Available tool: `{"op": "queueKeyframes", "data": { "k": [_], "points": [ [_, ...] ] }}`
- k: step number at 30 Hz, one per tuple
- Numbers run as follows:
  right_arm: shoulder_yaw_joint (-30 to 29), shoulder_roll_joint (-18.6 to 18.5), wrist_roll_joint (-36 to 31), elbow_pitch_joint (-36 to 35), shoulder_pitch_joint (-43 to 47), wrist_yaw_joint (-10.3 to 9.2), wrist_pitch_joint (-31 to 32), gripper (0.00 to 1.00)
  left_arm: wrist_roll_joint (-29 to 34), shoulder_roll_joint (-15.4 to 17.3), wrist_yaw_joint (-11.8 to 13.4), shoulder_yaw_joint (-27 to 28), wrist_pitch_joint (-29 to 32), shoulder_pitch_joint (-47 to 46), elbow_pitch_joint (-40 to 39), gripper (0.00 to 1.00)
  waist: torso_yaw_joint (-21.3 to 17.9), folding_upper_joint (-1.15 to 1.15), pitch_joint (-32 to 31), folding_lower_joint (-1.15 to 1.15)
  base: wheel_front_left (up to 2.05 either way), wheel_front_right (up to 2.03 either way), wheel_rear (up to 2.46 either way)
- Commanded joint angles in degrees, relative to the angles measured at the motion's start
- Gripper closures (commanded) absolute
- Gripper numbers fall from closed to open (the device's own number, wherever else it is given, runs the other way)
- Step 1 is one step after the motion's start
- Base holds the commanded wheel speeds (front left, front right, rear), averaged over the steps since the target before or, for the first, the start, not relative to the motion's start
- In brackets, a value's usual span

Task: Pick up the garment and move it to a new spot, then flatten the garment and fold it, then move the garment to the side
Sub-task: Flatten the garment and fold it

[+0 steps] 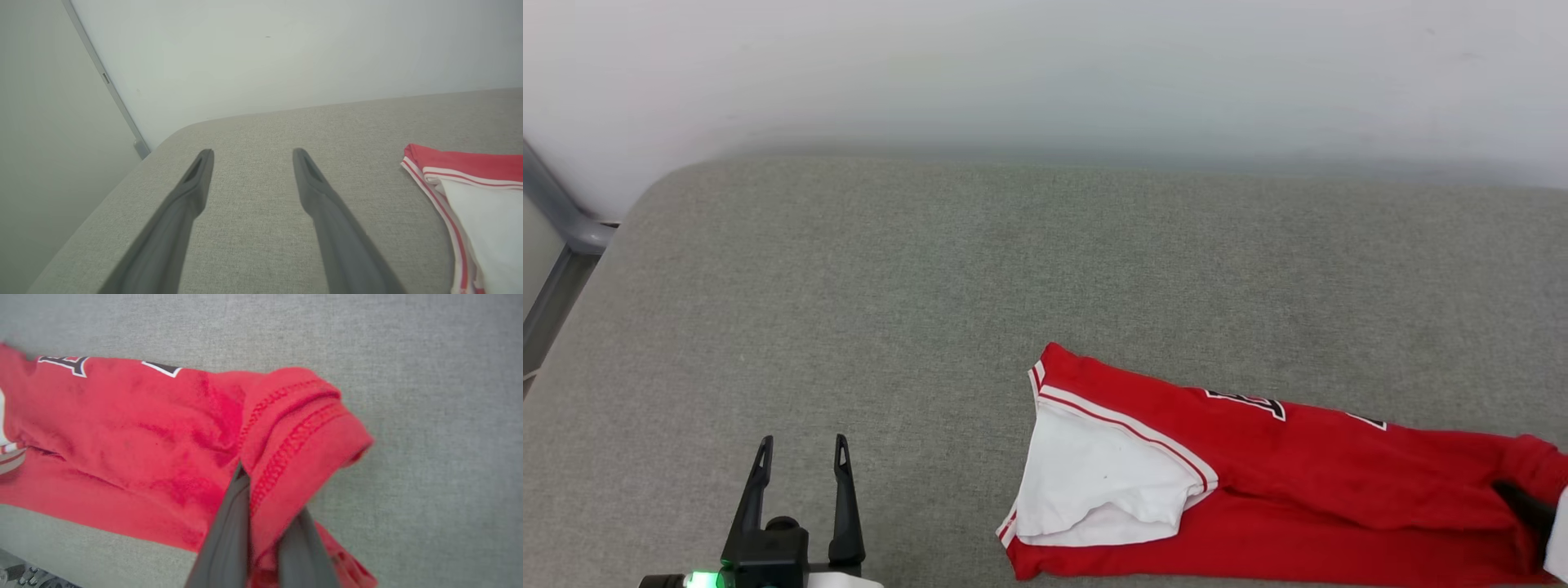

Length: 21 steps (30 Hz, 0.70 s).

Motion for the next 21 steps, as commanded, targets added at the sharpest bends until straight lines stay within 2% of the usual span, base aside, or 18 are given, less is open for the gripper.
{"op": "queueKeyframes", "data": {
  "k": [1, 6, 9, 14, 17, 18, 21],
  "points": [
    [-0.1, -0.3, 0.8, -2.2, 0.8, -0.05, 0.5, 1.00, 0.2, -0.3, -0.2, 0.2, -0.1, 0.4, 0.1, 0.00, -0.3, 0.00, -0.3, 0.00, 0.00, 0.00, 0.00],
    [-1.5, 0.2, 2.9, -11.3, 2.5, -0.05, 3.8, 1.00, 0.6, -0.7, -1.0, 0.3, -0.1, 1.0, 0.6, 0.00, -0.8, 0.00, -0.5, 0.00, 0.00, 0.00, 0.00],
    [-2.5, 0.6, 1.2, -16.5, 2.5, -0.05, 5.2, 1.00, 0.8, -0.9, -1.1, 0.3, -0.1, 0.7, 0.8, 0.00, -0.9, 0.00, -0.2, 0.00, 0.00, 0.00, 0.00],
    [-2.5, 4.7, -2.9, -24.3, 0.9, -0.05, 8.5, 1.00, 1.3, -1.4, -1.6, 0.0, -0.1, -0.4, 1.1, 0.00, -0.5, 0.00, 0.4, 0.00, 0.00, 0.00, 0.00],
    [-1.4, 8.6, -5.7, -27.3, -0.9, -0.05, 10.9, 1.00, 1.5, -1.7, -1.7, -0.1, -0.1, -0.9, 1.2, 0.00, -0.3, 0.00, 0.9, 0.00, 0.00, 0.00, 0.00],
    [-0.3, 11.2, -7.6, -28.4, -2.7, -0.05, 12.2, 1.00, 1.6, -1.8, -2.0, -0.2, -0.1, -1.2, 1.3, 0.00, -0.1, 0.00, 1.3, 0.00, 0.00, 0.00, 0.00],
    [2.2, 14.3, -10.7, -28.5, -5.3, -0.05, 13.5, 1.00, 1.6, -2.0, -2.2, -0.4, -0.1, -1.7, 1.4, 0.00, 0.3, 0.00, 2.0, 0.00, 0.00, 0.00, 0.00]
  ]
}}
